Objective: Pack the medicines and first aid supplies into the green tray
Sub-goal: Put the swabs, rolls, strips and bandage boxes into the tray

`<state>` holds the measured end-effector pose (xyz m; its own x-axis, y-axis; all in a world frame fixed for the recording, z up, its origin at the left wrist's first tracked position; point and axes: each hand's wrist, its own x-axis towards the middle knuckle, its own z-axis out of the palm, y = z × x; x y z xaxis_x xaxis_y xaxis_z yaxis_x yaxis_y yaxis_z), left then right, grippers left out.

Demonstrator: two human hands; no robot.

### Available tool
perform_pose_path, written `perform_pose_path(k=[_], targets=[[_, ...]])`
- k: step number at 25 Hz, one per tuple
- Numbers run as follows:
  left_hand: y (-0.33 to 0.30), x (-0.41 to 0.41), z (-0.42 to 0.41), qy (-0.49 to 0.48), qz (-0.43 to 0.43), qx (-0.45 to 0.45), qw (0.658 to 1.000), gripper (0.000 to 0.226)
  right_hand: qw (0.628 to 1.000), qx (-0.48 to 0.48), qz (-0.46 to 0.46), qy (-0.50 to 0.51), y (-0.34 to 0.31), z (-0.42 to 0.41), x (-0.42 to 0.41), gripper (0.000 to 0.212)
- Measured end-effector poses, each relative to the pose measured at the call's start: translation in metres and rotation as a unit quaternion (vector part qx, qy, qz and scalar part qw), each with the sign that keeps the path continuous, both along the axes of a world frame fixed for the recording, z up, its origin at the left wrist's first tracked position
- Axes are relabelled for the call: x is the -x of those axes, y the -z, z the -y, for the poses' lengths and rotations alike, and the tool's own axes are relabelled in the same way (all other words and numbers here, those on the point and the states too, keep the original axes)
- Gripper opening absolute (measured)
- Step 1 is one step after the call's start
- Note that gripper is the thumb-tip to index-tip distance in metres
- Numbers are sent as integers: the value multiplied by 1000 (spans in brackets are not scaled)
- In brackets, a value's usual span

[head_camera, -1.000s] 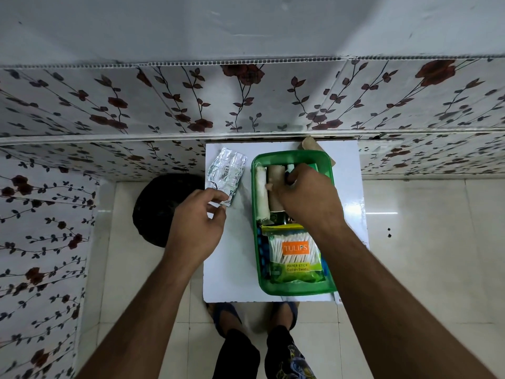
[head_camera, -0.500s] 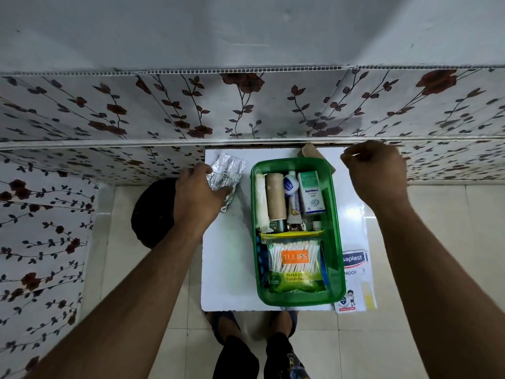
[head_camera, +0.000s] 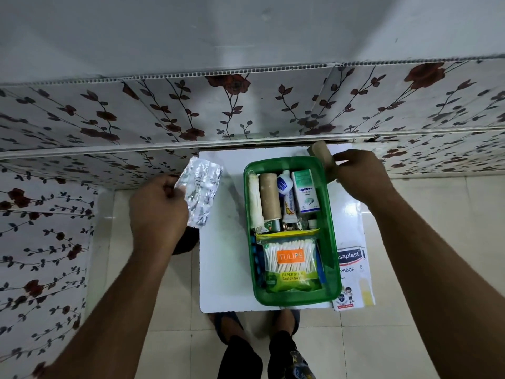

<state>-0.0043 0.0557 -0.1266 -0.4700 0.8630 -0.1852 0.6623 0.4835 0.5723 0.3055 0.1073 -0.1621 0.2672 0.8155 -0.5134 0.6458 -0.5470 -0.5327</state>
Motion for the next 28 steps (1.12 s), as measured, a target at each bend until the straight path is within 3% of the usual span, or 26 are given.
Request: perform_pose_path(k=[3,7,10,12,16,22,25,28], targets=[[-49,-16,10,1,39,-12,999,9,997,-40,-37,59,-21,21,-3,46],[-59,-77,4,73,119,23,990,9,984,-73,-90,134,-42,46,-10,35],[-33,-120,3,133,88,57,986,5,980,-76,-100,151,-49,60,-17,34],[-19,-135,5,159,51,65,984,18,979,-82,-106,156,-51,66,-20,30],[-5,-148,10,214,-14,58,975,37,980,-91,-101,145,-55,73,-23,10],[5,-150,7,270,-58,44,960,46,987,-97,-58,115,-67,76,-6,32],[-12,-138,4,278,-26,34,960,32,992,-95,-34,70,-74,79,14,38],[-28,-100,7,173,53,-7,983,14,996,-91,-4,10,-74,80,43,37]])
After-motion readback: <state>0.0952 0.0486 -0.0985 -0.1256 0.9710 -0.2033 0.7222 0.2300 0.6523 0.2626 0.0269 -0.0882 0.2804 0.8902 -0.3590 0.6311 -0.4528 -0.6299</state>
